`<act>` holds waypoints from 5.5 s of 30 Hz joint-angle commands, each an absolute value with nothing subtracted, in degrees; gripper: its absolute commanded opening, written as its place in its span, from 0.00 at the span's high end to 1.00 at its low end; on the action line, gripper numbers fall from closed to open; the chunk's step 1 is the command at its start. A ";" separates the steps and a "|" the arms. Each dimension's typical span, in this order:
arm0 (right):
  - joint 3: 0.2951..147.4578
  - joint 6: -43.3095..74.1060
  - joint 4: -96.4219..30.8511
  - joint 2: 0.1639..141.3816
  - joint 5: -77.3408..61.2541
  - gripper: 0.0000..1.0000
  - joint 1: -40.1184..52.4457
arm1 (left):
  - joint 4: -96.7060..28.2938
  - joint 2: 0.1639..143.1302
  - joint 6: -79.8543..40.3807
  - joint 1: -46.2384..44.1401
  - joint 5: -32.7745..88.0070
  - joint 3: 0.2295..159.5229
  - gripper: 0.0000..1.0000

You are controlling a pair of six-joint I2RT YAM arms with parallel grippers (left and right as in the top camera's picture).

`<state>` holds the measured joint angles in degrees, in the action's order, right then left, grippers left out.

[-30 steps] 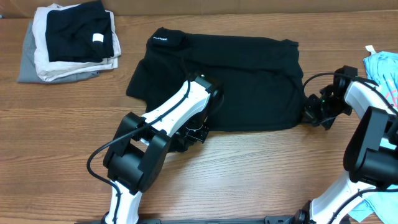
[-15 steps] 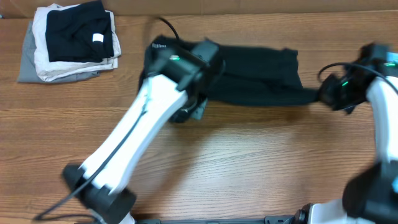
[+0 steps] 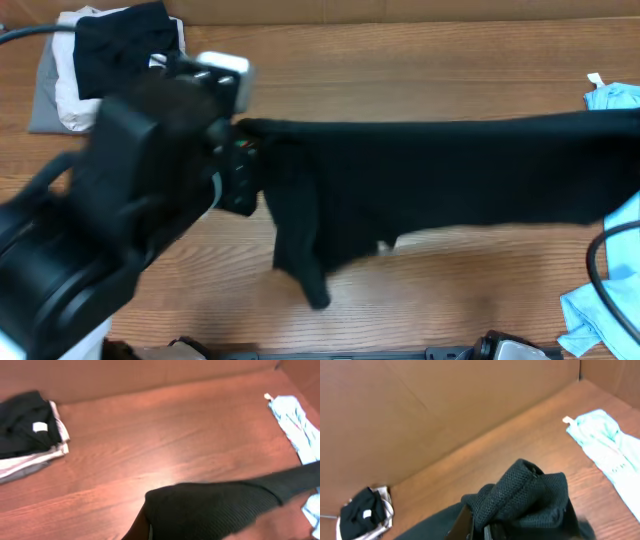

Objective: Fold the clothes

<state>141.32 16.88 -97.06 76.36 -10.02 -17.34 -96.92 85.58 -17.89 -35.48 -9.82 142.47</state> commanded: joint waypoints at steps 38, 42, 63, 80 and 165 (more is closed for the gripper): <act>114.15 14.76 -83.42 99.98 -12.69 0.96 -18.28 | -92.03 119.02 -7.86 -17.93 -1.72 139.20 0.96; 99.13 15.59 -75.37 99.96 -12.67 0.96 -18.28 | -93.17 123.37 -7.92 -18.70 4.86 130.74 0.96; 91.81 19.03 -71.33 94.63 -5.19 0.96 -29.36 | -96.84 122.34 -11.84 -39.40 7.92 119.96 0.96; 91.81 21.45 -72.66 94.63 -0.89 0.94 -30.28 | -96.82 122.32 -11.03 -43.07 11.11 108.79 0.70; 85.41 22.76 -74.02 94.74 1.89 0.85 -19.09 | -86.21 119.52 -11.57 -32.56 6.00 100.64 0.34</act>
